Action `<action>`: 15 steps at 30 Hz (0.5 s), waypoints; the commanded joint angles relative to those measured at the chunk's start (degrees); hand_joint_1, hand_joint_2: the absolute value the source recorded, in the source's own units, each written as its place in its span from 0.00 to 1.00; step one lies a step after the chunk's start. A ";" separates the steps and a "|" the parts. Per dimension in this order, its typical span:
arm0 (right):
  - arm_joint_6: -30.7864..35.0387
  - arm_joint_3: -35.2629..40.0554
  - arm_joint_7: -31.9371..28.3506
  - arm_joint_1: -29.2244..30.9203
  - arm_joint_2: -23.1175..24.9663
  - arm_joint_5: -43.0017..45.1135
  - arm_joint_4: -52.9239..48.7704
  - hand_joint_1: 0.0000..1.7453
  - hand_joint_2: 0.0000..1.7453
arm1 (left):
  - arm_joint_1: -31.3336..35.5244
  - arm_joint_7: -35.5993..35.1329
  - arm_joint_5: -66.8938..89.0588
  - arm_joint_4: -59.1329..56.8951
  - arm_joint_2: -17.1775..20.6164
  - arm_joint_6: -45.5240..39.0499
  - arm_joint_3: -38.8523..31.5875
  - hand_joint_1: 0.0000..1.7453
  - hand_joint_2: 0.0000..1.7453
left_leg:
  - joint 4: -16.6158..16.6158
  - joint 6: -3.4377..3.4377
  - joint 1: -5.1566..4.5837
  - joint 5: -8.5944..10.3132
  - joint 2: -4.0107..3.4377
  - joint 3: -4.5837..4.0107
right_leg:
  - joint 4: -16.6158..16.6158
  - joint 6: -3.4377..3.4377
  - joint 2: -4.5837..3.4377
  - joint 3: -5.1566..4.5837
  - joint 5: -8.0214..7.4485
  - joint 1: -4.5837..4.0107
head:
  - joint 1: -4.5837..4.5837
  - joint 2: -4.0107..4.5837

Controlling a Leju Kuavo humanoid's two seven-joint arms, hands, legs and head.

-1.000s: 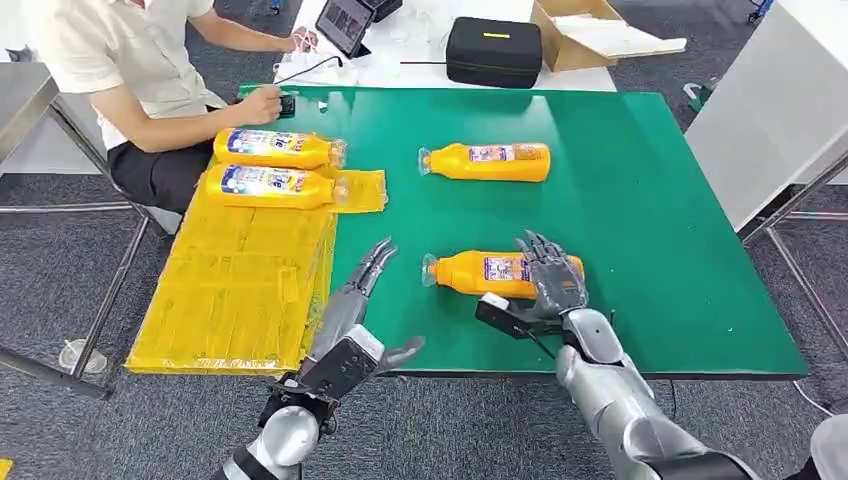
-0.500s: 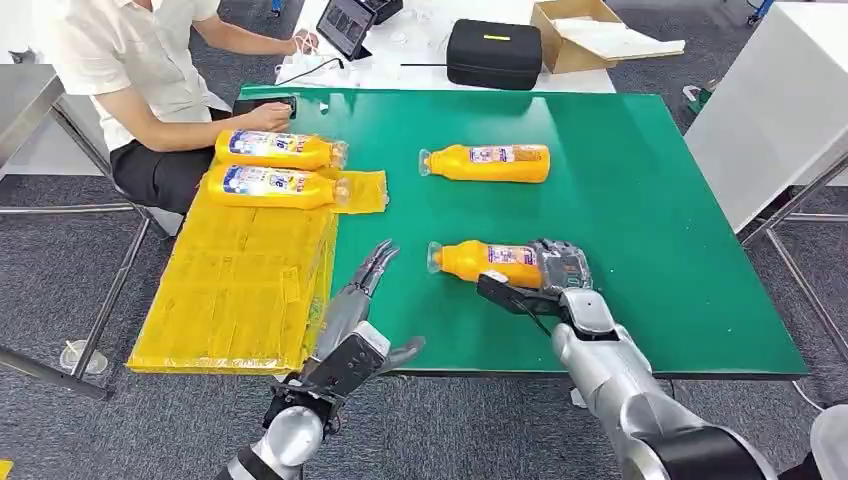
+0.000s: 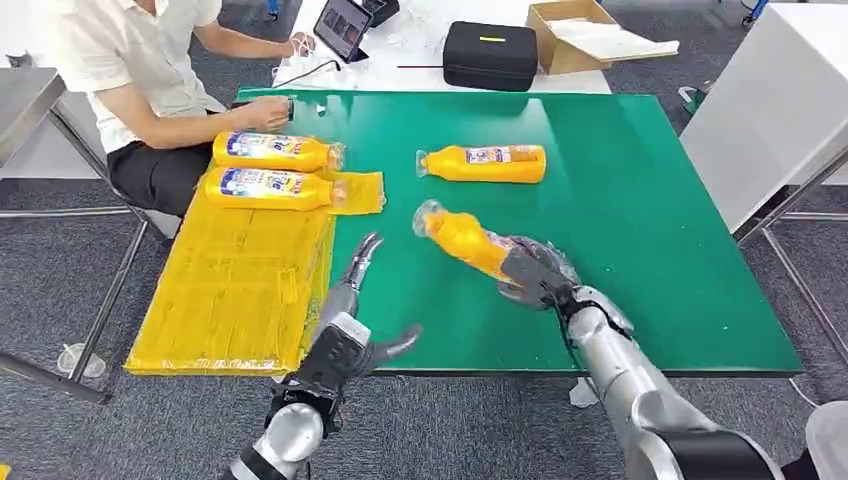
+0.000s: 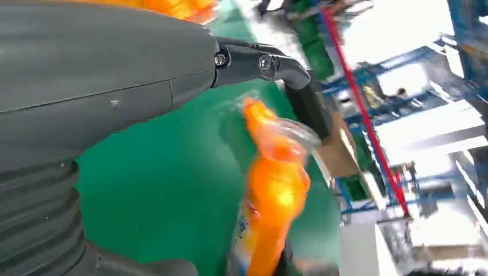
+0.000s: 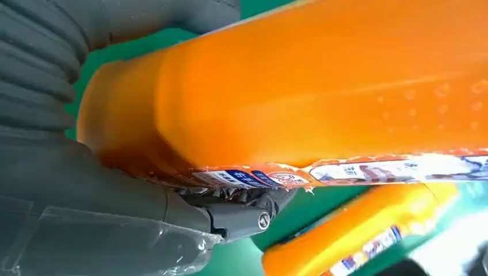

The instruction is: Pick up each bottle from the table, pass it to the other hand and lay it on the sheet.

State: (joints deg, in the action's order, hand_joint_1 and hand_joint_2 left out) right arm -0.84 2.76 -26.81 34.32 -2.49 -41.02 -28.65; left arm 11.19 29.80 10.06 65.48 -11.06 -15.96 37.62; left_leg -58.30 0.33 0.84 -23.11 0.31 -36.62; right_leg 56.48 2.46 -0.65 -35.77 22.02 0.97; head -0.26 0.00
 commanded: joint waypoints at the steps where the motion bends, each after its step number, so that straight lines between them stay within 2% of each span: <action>1: 5.49 5.30 1.13 -14.17 5.04 15.23 -24.32 1.00 1.00 | -1.99 -2.91 -21.52 -1.78 -2.09 1.97 -2.25 0.00 1.00 | 0.06 0.00 0.04 -0.06 -0.07 0.11 | -0.05 -0.11 0.00 0.10 0.06 -0.06 | 0.04 0.00; 3: 8.66 8.29 -0.45 -16.21 5.38 19.49 -29.26 1.00 1.00 | -2.36 -1.65 -25.31 -0.97 -1.60 1.23 -1.53 0.00 1.00 | 0.03 -0.01 0.03 -0.10 -0.15 0.03 | 0.01 -0.12 -0.09 -0.01 0.07 -0.05 | 0.00 0.00; 6: 11.93 11.80 -0.91 -18.34 6.18 21.04 -33.26 1.00 1.00 | -2.93 -1.95 -28.71 0.11 -1.05 0.98 -1.38 0.00 1.00 | -0.02 0.01 0.03 -0.16 -0.12 -0.05 | 0.07 -0.15 -0.04 -0.05 0.16 -0.06 | 0.00 0.00; 11: 12.54 17.00 -0.23 -17.20 6.67 21.14 -29.95 1.00 1.00 | -1.98 -2.12 -30.05 0.37 -0.17 2.38 0.19 0.00 1.00 | 0.01 0.01 0.04 -0.05 -0.12 -0.38 | 0.02 -0.10 -0.08 -0.33 0.07 -0.05 | 0.02 0.00; 15: 10.02 20.57 -1.26 -16.22 8.20 22.21 -26.58 1.00 1.00 | -0.72 -0.35 -28.01 -0.38 -0.31 1.51 1.00 0.00 1.00 | 0.01 0.00 0.04 -0.05 -0.11 -0.36 | 0.02 -0.14 -0.05 -0.32 0.07 -0.05 | 0.02 0.00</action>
State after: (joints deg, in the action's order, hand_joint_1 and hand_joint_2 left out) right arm 11.28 15.05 -27.43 16.39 3.89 -20.00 -58.10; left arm 7.85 28.04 -19.37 66.27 -13.20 -13.95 36.39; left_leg -58.30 0.33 0.85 -23.08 0.35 -37.22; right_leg 56.51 2.44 -0.64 -36.29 22.05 0.97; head -0.24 0.00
